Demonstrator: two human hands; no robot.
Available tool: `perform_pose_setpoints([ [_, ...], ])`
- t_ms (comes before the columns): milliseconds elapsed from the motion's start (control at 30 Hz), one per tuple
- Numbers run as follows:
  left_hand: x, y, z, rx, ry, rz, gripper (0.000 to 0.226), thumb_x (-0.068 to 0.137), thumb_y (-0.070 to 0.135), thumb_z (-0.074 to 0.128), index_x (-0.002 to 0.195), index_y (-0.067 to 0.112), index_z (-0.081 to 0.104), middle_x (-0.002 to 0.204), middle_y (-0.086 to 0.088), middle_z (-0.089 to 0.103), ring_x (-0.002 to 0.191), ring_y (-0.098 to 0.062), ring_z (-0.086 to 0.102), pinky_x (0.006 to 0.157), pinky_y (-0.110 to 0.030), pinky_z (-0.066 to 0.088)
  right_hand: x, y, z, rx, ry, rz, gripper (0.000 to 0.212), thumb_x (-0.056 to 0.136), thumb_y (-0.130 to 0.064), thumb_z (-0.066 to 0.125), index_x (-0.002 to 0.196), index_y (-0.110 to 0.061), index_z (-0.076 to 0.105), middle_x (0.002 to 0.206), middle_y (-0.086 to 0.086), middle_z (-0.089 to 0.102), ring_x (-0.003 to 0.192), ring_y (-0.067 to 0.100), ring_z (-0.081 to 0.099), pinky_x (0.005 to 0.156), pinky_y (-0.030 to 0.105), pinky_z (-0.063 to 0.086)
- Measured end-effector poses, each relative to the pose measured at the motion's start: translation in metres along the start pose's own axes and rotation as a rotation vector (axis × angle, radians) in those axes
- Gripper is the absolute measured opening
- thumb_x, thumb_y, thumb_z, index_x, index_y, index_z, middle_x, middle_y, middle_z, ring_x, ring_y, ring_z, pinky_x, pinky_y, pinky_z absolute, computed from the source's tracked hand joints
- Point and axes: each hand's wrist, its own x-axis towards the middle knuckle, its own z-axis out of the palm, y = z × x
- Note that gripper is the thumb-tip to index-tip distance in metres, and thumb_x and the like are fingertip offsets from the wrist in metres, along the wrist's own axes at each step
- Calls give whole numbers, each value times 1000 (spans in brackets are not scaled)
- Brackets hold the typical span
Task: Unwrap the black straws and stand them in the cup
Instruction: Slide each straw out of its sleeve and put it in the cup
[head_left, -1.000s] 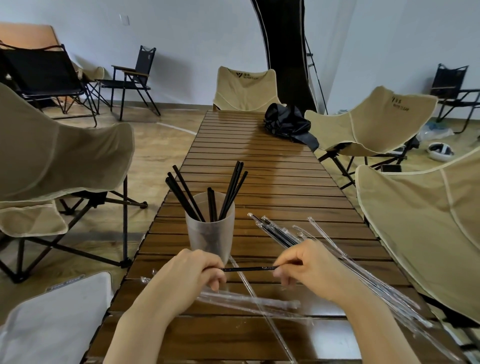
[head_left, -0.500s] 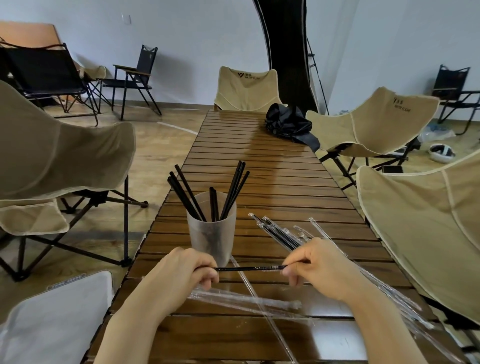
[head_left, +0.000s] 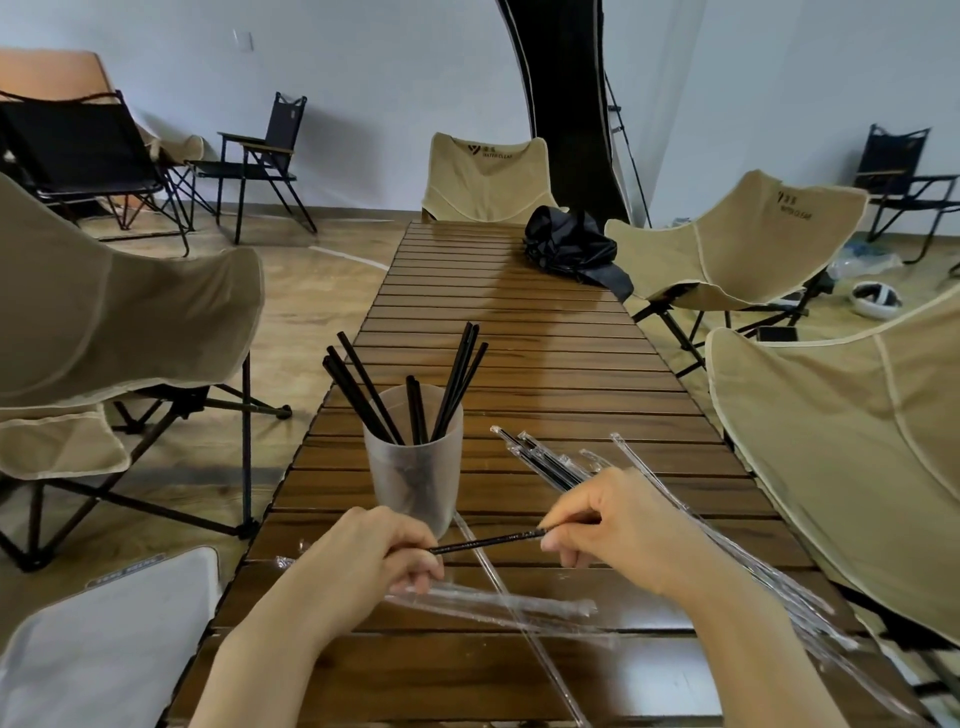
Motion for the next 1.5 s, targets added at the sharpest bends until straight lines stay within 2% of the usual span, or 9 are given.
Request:
perform_pose_setpoints([
  [100, -2, -5, -2, 1, 52, -1, 19, 94, 31, 55, 82, 35, 69, 73, 24, 65, 80, 11, 59, 71, -3, 41, -2, 6, -6, 32, -21, 47, 21, 83, -23, 72, 103, -26, 71, 70, -14, 70, 69, -4, 68, 73, 15, 54],
  [233, -1, -6, 0, 14, 69, 5, 19, 94, 32, 54, 83, 35, 70, 73, 22, 65, 82, 13, 58, 71, -5, 42, -4, 11, -7, 38, -23, 57, 8, 87, -20, 67, 92, -22, 72, 76, -7, 73, 73, 2, 70, 80, 25, 57],
  [367, 2, -4, -3, 15, 97, 12, 27, 94, 30, 55, 70, 40, 64, 72, 17, 67, 81, 8, 61, 76, -11, 46, -2, 11, -6, 21, 8, 62, 14, 87, -16, 67, 80, -27, 70, 68, -8, 72, 66, 1, 69, 71, 18, 56],
  [500, 4, 0, 1, 70, 72, 67, 20, 95, 27, 54, 82, 32, 68, 73, 15, 66, 80, 8, 60, 73, -4, 41, -1, 10, -3, -17, 20, 56, 22, 87, -12, 66, 74, -29, 70, 62, -11, 69, 61, -1, 67, 62, 12, 53],
  [733, 4, -3, 1, 93, 97, 70, 22, 95, 25, 55, 79, 34, 68, 67, 16, 64, 79, 9, 59, 70, -6, 42, 2, 10, 5, -16, 14, 27, 13, 87, -14, 66, 81, -22, 74, 64, -12, 69, 64, -1, 68, 68, 16, 56],
  [900, 0, -7, 1, 17, 70, 19, 20, 94, 29, 55, 80, 36, 69, 70, 20, 64, 82, 13, 58, 72, -3, 41, 1, 13, 2, 136, -14, 9, 13, 87, -18, 68, 91, -30, 69, 71, -14, 73, 66, 1, 69, 68, 13, 54],
  [1067, 1, -7, 0, -39, 61, 3, 22, 92, 30, 58, 77, 44, 65, 81, 20, 71, 86, 13, 61, 75, -6, 44, -1, 23, -4, 155, -36, 11, 19, 88, -11, 64, 80, -28, 69, 71, -5, 74, 65, 8, 70, 70, 18, 53],
  [1267, -2, -13, -6, -84, 79, -25, 22, 91, 30, 59, 75, 40, 71, 80, 22, 71, 86, 11, 62, 74, -7, 45, -8, 35, -16, 294, 53, 14, 14, 87, -6, 64, 82, -16, 73, 68, 6, 73, 62, 19, 69, 62, 17, 52],
  [1500, -2, -16, -7, -78, 120, -39, 18, 89, 32, 61, 82, 45, 71, 77, 28, 69, 82, 8, 64, 74, -17, 52, -8, 39, -20, 368, 170, -31, 26, 87, -6, 64, 77, -27, 75, 69, 6, 73, 62, 19, 69, 62, 19, 54],
])
